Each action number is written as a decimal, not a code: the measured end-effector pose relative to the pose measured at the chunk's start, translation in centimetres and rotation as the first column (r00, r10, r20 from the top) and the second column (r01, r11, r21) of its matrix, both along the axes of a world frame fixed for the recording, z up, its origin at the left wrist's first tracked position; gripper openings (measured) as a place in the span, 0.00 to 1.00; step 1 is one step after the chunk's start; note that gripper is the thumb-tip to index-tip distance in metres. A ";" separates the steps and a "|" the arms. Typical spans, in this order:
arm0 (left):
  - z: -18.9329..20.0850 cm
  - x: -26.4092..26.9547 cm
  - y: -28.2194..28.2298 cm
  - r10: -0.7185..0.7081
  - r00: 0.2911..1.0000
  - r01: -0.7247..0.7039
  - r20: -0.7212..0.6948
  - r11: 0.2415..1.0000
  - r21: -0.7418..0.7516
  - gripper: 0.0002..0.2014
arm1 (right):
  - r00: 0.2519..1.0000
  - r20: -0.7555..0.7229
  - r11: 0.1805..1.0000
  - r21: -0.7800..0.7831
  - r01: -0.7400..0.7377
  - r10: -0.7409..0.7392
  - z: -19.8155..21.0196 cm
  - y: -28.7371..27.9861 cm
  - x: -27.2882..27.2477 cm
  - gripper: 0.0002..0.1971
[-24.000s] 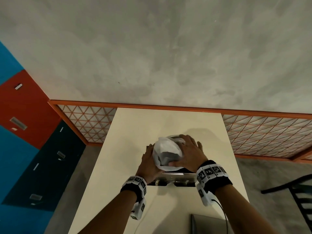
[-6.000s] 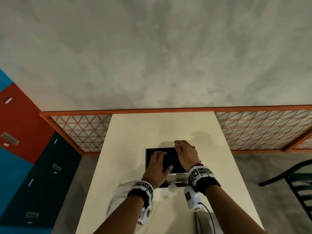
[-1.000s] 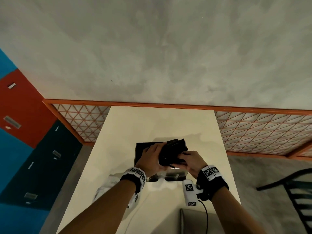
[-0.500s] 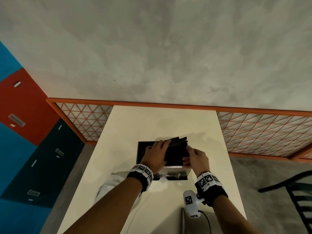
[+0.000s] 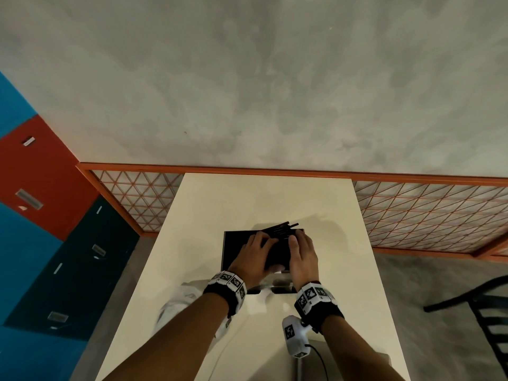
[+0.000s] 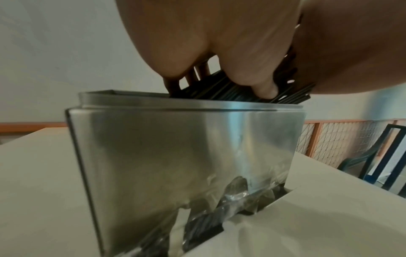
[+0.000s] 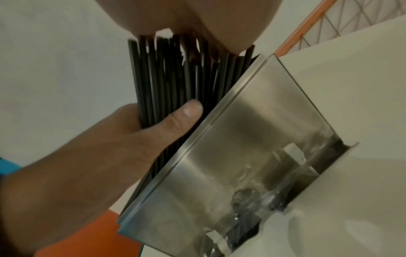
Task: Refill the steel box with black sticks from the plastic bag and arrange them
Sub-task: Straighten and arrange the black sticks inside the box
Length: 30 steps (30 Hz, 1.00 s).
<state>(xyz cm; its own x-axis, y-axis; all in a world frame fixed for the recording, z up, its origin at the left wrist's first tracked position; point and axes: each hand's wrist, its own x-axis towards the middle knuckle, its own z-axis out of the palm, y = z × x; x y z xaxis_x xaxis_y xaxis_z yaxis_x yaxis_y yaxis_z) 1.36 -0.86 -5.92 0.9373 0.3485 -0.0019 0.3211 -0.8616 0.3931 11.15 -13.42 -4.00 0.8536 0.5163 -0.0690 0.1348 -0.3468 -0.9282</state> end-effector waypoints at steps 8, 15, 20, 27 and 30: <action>-1.6 -2.1 1.3 0.099 0.992 -0.096 0.077 0.995 -0.040 0.56 | 0.985 0.108 0.988 -0.090 -0.127 0.137 -1.2 -0.5 0.6 0.31; -1.5 -1.4 2.0 0.091 0.996 -0.088 0.021 0.991 -0.103 0.62 | 0.981 0.184 0.998 -0.019 -0.060 0.063 -0.9 -1.8 3.1 0.17; -1.8 -1.2 1.3 0.063 0.997 -0.064 -0.038 0.998 -0.021 0.61 | 0.962 0.271 0.998 -0.055 -0.020 0.035 0.2 -0.5 4.9 0.12; -2.6 -1.5 1.2 0.069 0.996 -0.072 -0.056 0.996 -0.054 0.56 | 0.922 0.232 0.916 -0.332 -0.224 0.310 1.3 2.1 5.1 0.15; -2.8 -1.8 1.0 0.067 0.995 -0.071 -0.074 0.996 -0.047 0.50 | 0.892 0.286 0.898 -0.375 -0.233 0.350 0.9 2.0 3.3 0.13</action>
